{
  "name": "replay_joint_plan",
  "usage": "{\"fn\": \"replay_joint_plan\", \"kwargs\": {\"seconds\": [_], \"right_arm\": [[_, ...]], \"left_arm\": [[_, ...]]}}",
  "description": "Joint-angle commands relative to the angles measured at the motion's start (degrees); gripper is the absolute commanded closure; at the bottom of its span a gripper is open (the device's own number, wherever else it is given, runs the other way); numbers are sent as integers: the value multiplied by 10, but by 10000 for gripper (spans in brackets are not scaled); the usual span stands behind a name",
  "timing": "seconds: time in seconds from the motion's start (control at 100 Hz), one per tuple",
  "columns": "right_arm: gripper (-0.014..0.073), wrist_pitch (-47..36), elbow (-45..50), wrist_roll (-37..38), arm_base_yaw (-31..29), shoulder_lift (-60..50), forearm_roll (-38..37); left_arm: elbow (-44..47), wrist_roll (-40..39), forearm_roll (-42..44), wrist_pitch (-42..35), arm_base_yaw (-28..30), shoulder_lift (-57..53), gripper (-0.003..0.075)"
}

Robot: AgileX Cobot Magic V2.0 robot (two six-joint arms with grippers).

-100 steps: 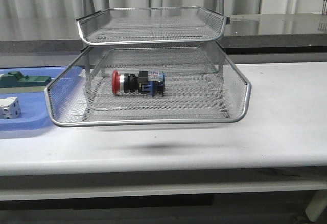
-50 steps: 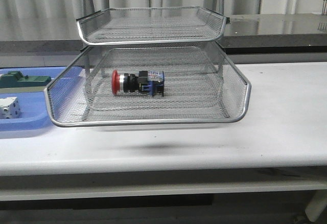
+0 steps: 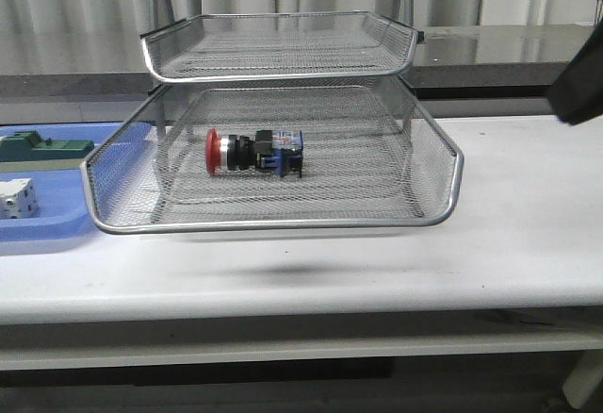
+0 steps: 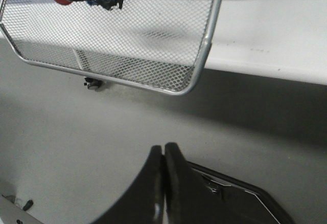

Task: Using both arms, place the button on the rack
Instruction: 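Move the right gripper to the front rim of the pulled-out tier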

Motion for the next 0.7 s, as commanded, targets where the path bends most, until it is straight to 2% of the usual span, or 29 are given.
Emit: {"fn": "replay_joint_plan", "kwargs": {"seconds": [0.0, 0.38, 0.69], "right_arm": [[660, -40, -20, -9, 25, 32, 27], [660, -141, -20, -9, 144, 166, 61], [660, -214, -20, -9, 197, 245, 76]], "left_arm": [[-16, -6, -1, -50, 2, 2, 741], [-16, -6, -1, -50, 2, 2, 741], [-16, -6, -1, -50, 2, 2, 741]]}}
